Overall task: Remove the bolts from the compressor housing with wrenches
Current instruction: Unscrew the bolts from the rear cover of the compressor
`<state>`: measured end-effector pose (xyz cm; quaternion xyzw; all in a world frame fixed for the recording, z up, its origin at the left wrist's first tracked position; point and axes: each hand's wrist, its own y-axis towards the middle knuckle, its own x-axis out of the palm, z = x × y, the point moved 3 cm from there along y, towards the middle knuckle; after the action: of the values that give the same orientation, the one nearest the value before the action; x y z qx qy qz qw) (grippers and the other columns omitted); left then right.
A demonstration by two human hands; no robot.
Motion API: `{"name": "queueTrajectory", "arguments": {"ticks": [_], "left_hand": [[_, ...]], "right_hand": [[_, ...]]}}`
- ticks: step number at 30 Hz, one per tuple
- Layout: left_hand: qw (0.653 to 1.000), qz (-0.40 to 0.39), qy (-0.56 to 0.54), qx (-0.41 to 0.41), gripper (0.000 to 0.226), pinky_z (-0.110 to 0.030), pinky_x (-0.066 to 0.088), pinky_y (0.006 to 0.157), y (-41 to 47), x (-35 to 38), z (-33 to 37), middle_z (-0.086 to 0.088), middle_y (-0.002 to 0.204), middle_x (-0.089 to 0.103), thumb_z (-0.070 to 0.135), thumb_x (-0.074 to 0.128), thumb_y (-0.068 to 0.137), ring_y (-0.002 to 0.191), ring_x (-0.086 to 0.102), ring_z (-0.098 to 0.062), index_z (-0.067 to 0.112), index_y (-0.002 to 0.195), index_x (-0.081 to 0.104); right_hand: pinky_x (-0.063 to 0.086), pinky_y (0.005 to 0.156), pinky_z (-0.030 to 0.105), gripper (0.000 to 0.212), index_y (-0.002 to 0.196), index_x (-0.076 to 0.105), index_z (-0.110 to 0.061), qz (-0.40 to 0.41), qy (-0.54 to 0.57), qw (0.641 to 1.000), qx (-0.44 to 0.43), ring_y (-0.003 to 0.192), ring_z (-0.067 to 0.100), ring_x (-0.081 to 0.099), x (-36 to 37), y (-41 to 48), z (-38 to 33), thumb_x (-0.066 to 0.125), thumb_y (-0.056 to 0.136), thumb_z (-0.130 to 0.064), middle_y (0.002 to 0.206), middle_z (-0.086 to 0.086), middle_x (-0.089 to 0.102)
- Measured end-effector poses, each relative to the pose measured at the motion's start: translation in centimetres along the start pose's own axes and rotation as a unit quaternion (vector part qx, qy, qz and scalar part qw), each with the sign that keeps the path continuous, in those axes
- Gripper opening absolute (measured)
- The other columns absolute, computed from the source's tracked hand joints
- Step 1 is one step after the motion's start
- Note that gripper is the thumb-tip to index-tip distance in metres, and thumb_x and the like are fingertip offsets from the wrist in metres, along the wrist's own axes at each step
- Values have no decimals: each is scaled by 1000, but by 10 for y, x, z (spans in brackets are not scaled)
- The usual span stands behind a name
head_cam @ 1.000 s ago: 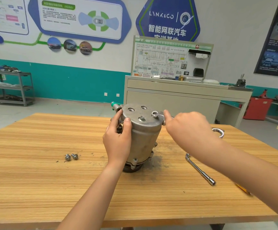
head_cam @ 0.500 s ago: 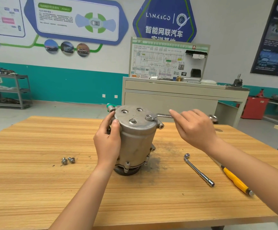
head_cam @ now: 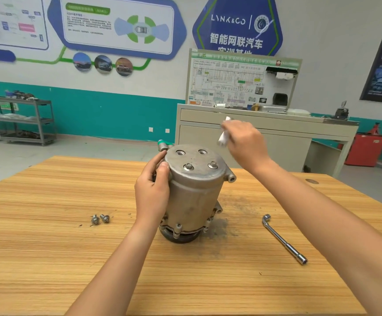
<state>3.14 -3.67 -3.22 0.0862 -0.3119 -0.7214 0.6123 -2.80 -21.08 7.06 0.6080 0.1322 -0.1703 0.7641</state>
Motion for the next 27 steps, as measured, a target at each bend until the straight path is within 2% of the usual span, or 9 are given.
{"name": "queueTrajectory", "arguments": {"ticks": [3,7,12,16,19,21,23,25,27], "left_hand": [[1000,20,-1,5,29,-2,40,79,-4,-1,-2,19,113,61,15,45,97,106,53,13,19,122,61],[999,31,6,8,29,1,38,74,-8,5,-2,28,107,57,16,47,97,97,51,22,21,121,62],[999,36,12,8,30,2,37,77,-10,5,-2,27,108,58,19,47,96,99,49,23,20,123,61],[999,34,21,21,35,2,37,81,-13,2,1,27,110,56,26,46,92,101,48,24,20,124,60],[999,34,24,19,41,2,37,81,-13,4,2,27,110,56,36,45,86,100,47,26,24,123,59],[999,33,29,20,41,1,38,80,-15,6,3,25,110,57,37,46,87,100,48,25,25,123,59],[999,31,36,21,42,1,38,77,-17,9,4,32,107,55,40,46,86,97,49,25,27,123,58],[998,27,47,26,40,2,37,72,-17,13,5,37,103,53,41,46,85,91,50,25,30,122,58],[998,19,58,28,39,2,36,70,-15,17,6,35,103,53,37,49,88,89,50,25,25,123,59]], "right_hand": [[36,54,35,23,100,53,4,-22,33,987,158,63,34,55,-29,-15,11,39,98,-14,71,15,58],[23,43,28,22,106,52,-5,-118,-24,984,132,46,25,39,-68,-43,-11,38,97,-19,53,-4,38],[33,50,30,22,113,44,-20,-310,-160,928,128,68,29,56,-87,-70,-31,30,98,-26,65,-1,47],[18,39,27,21,116,41,-21,-351,-216,905,103,56,24,39,-88,-72,-45,34,96,-20,56,-5,31],[15,39,27,31,124,37,-16,-374,-252,888,88,60,24,41,-88,-64,-51,36,93,-12,56,-4,30],[16,40,27,43,132,31,-8,-386,-266,881,66,72,26,55,-85,-59,-57,37,89,-4,67,-3,48],[18,41,26,54,138,24,2,-414,-278,865,39,91,26,62,-79,-53,-66,38,86,2,100,5,62],[20,42,25,52,136,28,8,-441,-279,853,34,97,28,62,-76,-48,-74,39,85,5,117,13,56],[19,40,24,49,134,32,8,-438,-281,853,36,96,30,62,-78,-47,-79,39,85,6,119,16,54]]}}
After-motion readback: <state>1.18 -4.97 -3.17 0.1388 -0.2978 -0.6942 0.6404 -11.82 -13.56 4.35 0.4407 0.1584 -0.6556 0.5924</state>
